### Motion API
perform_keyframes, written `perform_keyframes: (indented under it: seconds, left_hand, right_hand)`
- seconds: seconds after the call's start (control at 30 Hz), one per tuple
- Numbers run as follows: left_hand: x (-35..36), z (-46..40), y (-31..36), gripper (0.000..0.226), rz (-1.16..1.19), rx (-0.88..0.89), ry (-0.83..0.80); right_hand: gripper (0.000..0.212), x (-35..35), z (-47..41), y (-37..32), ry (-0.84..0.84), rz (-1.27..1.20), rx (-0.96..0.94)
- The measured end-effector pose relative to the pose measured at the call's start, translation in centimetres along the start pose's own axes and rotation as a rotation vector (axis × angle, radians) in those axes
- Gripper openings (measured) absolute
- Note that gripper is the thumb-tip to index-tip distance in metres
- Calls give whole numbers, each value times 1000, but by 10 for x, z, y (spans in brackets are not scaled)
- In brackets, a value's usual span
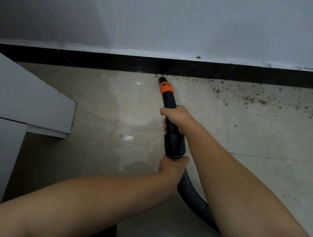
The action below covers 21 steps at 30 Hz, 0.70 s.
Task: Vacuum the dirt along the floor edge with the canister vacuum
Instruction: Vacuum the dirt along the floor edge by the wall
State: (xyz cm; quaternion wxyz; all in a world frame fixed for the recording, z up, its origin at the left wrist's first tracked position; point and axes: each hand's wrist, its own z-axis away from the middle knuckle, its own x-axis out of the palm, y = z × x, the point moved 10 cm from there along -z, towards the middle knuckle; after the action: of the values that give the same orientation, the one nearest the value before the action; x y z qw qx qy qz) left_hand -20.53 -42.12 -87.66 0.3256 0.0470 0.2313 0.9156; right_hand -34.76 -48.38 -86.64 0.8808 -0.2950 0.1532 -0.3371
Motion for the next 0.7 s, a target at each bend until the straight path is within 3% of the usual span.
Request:
perform_keyframes:
  seconds: [0.37,0.7]
  left_hand:
    - [69,6,9,20,-162,-18,-225]
    - [65,0,5,18,-122,-53,-147]
  right_hand:
    - [16,-105,2,10,246,-139,38]
    - [13,-84,-1,-1,144,-64,32]
